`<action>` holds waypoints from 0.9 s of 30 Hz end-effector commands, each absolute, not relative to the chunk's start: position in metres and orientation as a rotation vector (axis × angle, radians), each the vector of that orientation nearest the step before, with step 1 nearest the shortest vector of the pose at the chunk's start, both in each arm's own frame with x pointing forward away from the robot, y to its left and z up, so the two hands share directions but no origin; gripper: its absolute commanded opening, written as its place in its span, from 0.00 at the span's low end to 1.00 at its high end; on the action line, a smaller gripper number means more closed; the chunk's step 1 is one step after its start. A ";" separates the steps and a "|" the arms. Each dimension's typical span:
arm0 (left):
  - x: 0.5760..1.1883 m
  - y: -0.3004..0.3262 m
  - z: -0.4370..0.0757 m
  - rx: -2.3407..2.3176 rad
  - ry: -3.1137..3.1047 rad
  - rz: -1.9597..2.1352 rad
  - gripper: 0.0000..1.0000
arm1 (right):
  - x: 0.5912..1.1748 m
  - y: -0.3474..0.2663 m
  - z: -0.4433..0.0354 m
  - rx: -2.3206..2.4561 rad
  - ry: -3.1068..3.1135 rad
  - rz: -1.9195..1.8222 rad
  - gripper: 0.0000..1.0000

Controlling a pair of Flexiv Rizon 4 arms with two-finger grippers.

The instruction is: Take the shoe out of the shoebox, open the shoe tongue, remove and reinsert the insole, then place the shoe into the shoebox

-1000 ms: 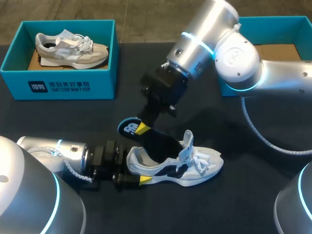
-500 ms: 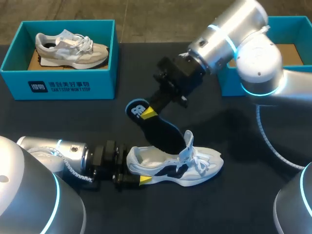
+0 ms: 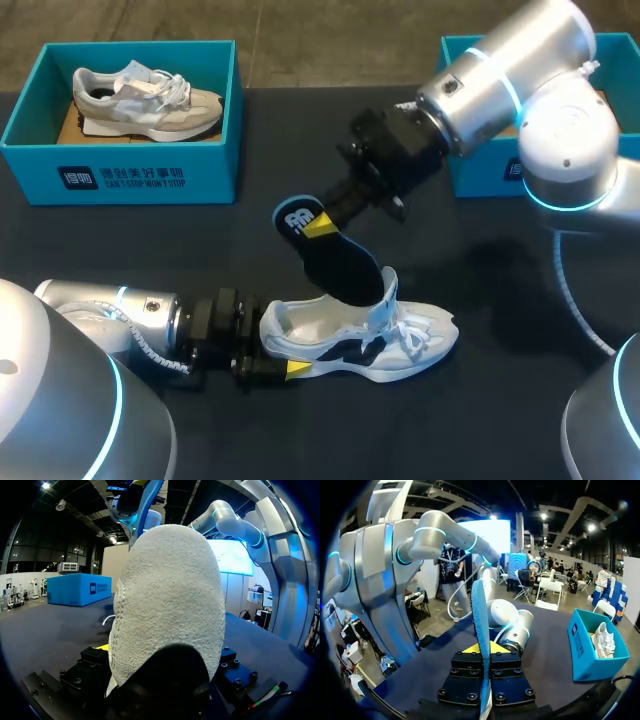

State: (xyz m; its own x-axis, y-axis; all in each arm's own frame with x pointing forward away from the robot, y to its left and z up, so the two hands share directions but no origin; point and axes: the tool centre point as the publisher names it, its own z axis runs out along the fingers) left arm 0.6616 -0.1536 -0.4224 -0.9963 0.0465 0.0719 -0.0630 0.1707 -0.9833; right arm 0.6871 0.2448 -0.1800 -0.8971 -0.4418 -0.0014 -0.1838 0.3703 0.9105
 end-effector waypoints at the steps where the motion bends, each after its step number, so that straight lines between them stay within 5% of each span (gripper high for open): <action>1: 0.661 -0.153 -0.423 0.017 -2.337 1.971 0.00 | 0.687 0.247 -0.179 0.530 -2.412 -1.536 0.00; 27: 0.661 -0.153 -0.423 0.017 -2.337 1.971 0.00 | 0.667 0.207 -0.098 0.400 -2.134 -1.884 0.00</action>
State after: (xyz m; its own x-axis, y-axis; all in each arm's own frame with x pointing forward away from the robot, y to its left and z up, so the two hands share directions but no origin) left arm 0.6616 -0.1536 -0.4224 -0.9963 0.0465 0.0719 -0.0630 0.1708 -0.9833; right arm 0.6747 0.2117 -0.1016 -0.9168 -0.3989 0.0192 -0.0272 0.1102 0.9935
